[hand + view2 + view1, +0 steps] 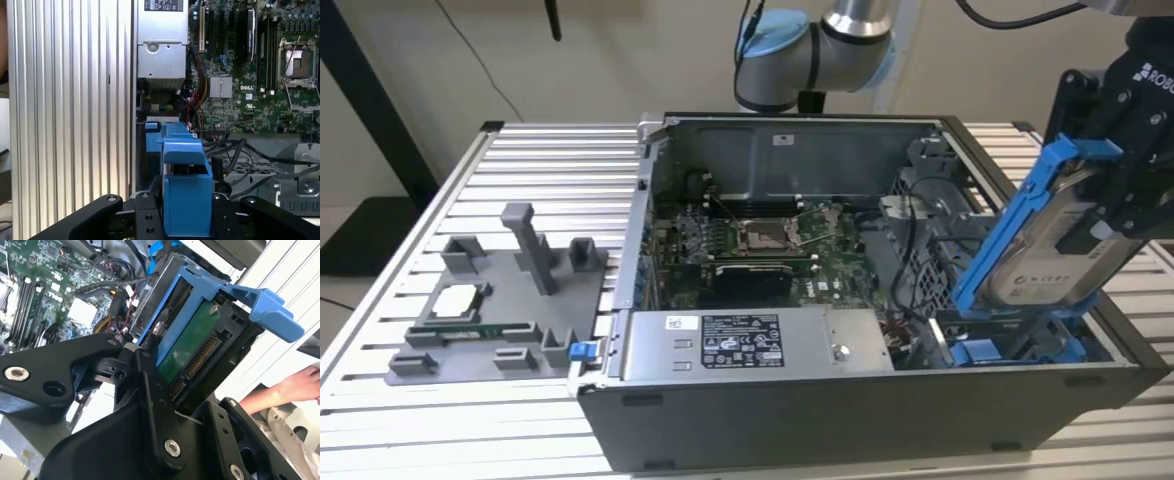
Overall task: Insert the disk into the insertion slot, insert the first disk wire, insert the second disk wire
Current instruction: 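Insert the disk into the insertion slot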
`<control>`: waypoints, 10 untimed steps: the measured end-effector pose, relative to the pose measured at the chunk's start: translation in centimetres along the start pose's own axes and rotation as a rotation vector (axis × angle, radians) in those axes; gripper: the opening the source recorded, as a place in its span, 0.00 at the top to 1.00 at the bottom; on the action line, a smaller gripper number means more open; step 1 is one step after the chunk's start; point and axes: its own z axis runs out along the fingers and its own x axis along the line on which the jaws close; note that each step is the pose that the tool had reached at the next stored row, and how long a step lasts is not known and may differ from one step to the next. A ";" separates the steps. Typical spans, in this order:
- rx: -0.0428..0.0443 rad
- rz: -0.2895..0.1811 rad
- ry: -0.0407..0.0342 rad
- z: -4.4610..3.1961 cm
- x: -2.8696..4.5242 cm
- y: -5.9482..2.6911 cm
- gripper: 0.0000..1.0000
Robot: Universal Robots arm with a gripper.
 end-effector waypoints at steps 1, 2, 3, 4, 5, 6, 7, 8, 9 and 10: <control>0.0000 0.000 0.0001 0.02 0.00 -0.05 1.00; 0.0000 0.000 0.0001 0.05 0.00 -0.11 1.00; 0.0000 0.000 0.0000 0.09 0.00 -0.16 1.00; 0.0000 0.000 -0.0001 0.12 0.00 -0.20 1.00; 0.0000 0.000 0.0001 0.14 0.00 -0.24 1.00; 0.0000 0.000 0.0000 0.16 -0.01 -0.27 1.00; 0.0000 0.000 0.0000 0.19 -0.01 -0.31 1.00; 0.0000 0.000 -0.0001 0.22 -0.01 -0.34 1.00; 0.0000 0.000 0.0000 0.24 -0.01 -0.37 1.00; 0.0000 0.000 0.0000 0.26 -0.01 -0.39 1.00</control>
